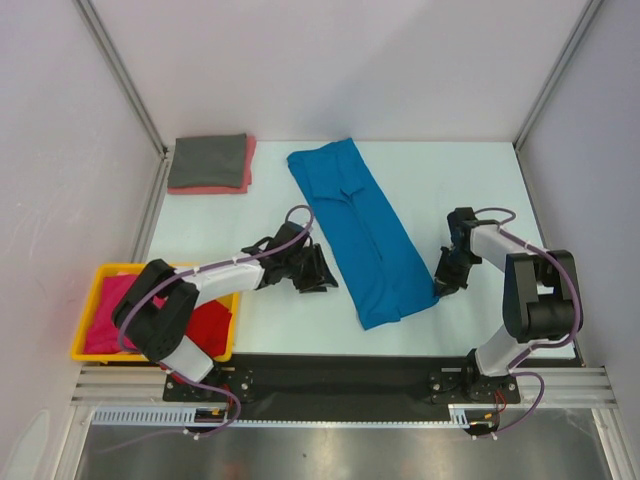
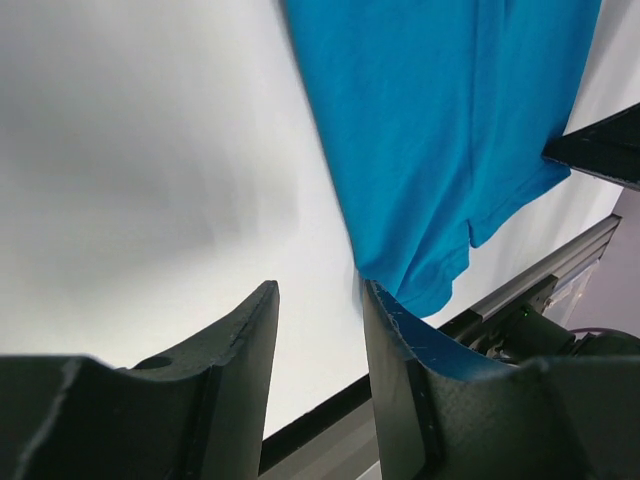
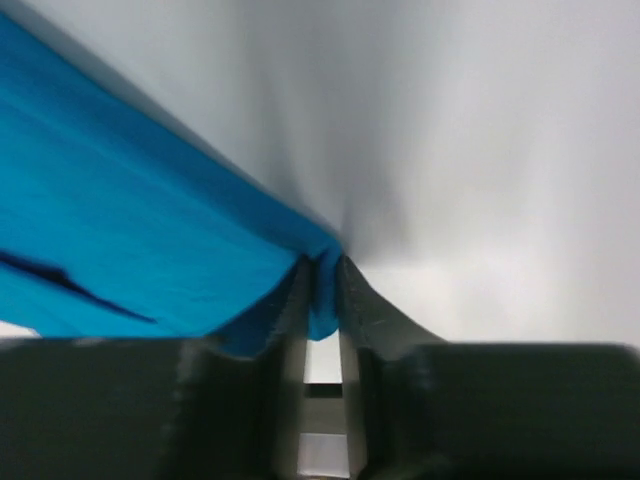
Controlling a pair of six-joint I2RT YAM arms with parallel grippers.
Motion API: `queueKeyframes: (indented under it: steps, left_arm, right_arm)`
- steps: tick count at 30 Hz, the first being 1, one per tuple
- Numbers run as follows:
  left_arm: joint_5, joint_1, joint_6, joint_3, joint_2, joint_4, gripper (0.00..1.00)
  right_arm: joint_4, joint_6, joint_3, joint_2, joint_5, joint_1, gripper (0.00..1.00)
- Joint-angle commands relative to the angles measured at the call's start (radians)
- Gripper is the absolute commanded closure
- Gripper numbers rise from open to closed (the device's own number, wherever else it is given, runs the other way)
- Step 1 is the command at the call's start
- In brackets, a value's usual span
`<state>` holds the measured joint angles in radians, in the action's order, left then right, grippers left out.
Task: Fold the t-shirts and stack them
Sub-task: Fold the tshirt
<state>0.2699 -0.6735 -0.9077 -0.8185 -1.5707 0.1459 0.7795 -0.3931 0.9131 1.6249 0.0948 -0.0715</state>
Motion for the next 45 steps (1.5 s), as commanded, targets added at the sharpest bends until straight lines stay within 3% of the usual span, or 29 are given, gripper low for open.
queueKeyframes:
  steps: [1, 2, 14, 20, 21, 25, 26, 34, 36, 41, 44, 45]
  left_arm:
    - [0.018, 0.012, 0.01, 0.024, 0.061, -0.011, 0.55]
    - [0.026, 0.011, 0.003, 0.034, 0.069, -0.02, 0.55]
    - [0.006, -0.11, -0.189, 0.226, 0.141, -0.141, 0.57]
    - [-0.043, -0.169, -0.332, 0.349, 0.215, -0.201, 0.57]
    - [-0.05, -0.194, -0.348, 0.352, 0.213, -0.201, 0.56]
    - [-0.066, -0.264, -0.407, 0.326, 0.172, -0.172, 0.35]
    - [-0.064, -0.267, -0.411, 0.332, 0.16, -0.192, 0.35]
    - [-0.054, -0.281, -0.456, 0.348, 0.103, -0.27, 0.43]
    - [-0.047, -0.287, -0.47, 0.348, 0.071, -0.313, 0.5]
    - [-0.038, -0.299, -0.477, 0.331, 0.024, -0.318, 0.55]
    - [-0.055, -0.299, -0.488, 0.354, 0.031, -0.342, 0.7]
    - [-0.057, -0.299, -0.488, 0.36, 0.031, -0.353, 0.85]
  right_arm:
    - [0.02, -0.058, -0.026, -0.036, -0.001, -0.011, 0.9]
    - [0.029, -0.069, -0.032, -0.045, -0.004, -0.011, 1.0]
    - [0.027, -0.294, -0.261, -0.322, 0.181, -0.085, 1.0]
    - [0.021, -0.299, -0.286, -0.373, 0.215, -0.091, 1.0]
    - [0.024, -0.293, -0.286, -0.367, 0.214, -0.091, 1.0]
    - [0.014, -0.29, -0.287, -0.364, 0.22, -0.093, 1.0]
    - [0.007, -0.288, -0.286, -0.364, 0.221, -0.093, 1.0]
    - [0.009, -0.265, -0.276, -0.346, 0.21, -0.091, 1.0]
    - [0.01, -0.257, -0.273, -0.347, 0.209, -0.09, 1.0]
    - [0.024, -0.25, -0.266, -0.358, 0.204, -0.088, 1.0]
    - [0.049, -0.237, -0.253, -0.372, 0.192, -0.086, 1.0]
    - [0.053, -0.231, -0.252, -0.384, 0.184, -0.088, 1.0]
